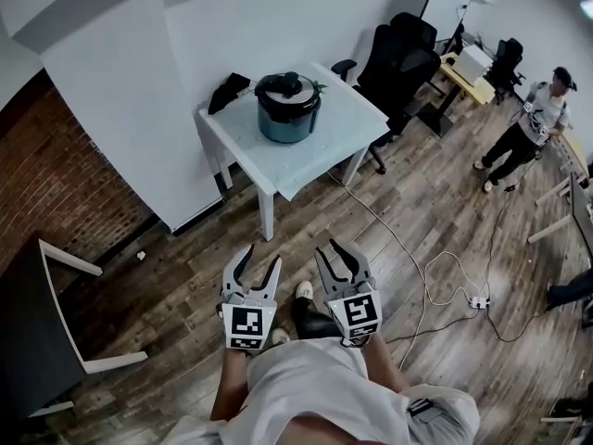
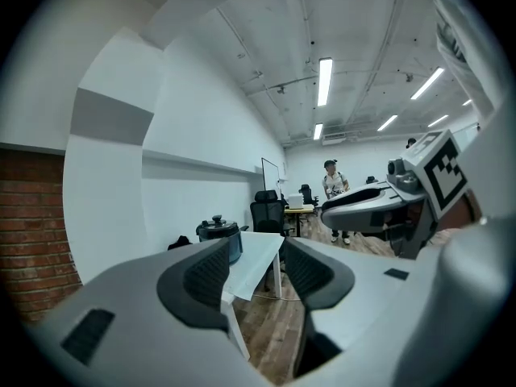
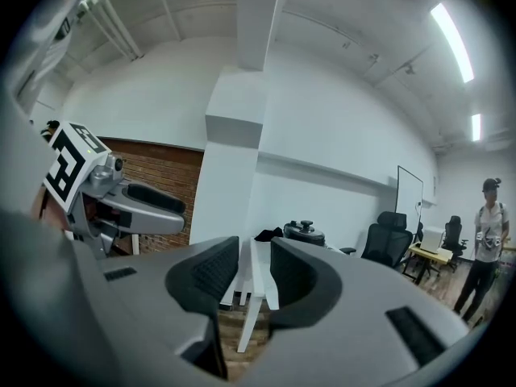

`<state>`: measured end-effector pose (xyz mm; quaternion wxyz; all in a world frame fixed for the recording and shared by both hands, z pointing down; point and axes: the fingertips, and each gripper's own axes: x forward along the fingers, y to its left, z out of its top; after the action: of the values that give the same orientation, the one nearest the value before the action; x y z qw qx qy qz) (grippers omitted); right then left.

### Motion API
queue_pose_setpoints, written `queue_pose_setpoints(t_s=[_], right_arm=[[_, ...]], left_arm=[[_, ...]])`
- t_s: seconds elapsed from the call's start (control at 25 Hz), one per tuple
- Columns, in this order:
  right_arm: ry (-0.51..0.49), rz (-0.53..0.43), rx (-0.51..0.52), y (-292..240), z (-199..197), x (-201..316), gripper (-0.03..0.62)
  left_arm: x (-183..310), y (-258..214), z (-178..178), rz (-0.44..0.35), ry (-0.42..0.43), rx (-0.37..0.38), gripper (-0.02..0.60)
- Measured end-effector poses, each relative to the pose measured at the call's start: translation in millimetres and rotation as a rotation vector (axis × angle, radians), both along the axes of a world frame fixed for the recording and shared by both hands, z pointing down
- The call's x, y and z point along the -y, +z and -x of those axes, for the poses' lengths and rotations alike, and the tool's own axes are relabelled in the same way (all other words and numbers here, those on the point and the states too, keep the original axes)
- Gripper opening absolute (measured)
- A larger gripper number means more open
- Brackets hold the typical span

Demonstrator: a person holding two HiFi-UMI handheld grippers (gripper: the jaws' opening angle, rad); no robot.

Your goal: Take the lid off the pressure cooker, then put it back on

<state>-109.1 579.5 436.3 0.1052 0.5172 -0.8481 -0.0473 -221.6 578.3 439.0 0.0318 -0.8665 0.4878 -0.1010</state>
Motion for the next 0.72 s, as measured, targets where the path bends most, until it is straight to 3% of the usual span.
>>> queue_pose_setpoints(t_s=[0.32,0.72], right_arm=[[0.002,-0.026,-0.012,-4.9,-3.3,58.2,0.124],[-0.008,-0.028,0.005,-15.9,-27.6,144.3,0.124]], left_arm=[[59.1,-8.3,5.0,-0.03,-0.027,-0.016,0.209],[144.1,-21.1,-16.6,-0.031,-0.043,-0.015,0.207]])
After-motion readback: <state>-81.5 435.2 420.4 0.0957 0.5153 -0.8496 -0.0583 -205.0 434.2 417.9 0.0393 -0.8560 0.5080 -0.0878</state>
